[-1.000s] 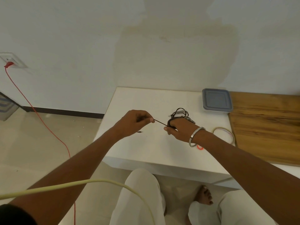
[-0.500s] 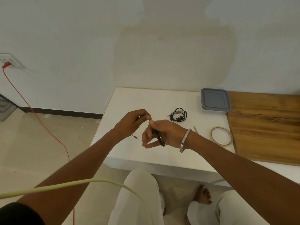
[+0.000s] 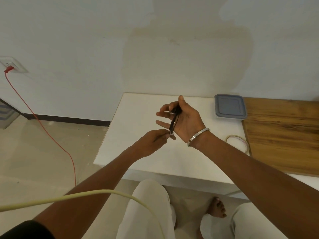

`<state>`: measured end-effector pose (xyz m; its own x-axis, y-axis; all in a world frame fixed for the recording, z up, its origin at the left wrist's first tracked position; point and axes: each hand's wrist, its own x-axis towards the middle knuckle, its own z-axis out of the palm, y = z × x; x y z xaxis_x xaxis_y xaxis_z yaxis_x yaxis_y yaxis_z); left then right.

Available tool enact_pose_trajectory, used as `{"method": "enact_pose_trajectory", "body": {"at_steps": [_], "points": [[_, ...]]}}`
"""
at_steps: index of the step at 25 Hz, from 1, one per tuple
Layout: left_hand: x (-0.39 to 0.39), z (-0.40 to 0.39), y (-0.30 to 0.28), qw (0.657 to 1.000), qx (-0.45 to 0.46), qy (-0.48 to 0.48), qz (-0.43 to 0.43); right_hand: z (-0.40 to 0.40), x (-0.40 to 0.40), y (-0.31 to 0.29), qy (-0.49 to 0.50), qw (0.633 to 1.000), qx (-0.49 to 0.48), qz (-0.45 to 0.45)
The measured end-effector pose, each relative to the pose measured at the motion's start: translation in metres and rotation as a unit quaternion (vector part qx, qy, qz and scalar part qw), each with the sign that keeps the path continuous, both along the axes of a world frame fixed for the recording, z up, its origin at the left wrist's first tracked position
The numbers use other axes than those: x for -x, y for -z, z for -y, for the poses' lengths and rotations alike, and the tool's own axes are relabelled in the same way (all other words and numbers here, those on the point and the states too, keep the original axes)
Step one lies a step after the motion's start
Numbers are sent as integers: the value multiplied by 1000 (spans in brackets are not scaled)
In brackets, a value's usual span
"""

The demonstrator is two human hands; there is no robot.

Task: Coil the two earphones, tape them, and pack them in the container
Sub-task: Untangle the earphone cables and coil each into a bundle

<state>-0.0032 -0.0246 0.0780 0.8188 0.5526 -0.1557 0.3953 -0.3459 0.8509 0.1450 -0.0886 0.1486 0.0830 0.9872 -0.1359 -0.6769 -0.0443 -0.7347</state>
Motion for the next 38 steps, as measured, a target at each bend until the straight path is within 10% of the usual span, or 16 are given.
{"method": "enact_pose_trajectory", "body": {"at_steps": [8,16,22,38], "points": [[-6,15,-5,998,45,31,-22,1,-3,19,83,962,9,261],[5,10,-13,996,50,45,-57,10,-20,50,-14,723,-47,690],[6,-4,-18,997,-53,8,-47,20,-26,67,-89,602,-63,791],[-1,10,-4,950,206,-208,110,21,-11,74,-155,608,-23,778]]}}
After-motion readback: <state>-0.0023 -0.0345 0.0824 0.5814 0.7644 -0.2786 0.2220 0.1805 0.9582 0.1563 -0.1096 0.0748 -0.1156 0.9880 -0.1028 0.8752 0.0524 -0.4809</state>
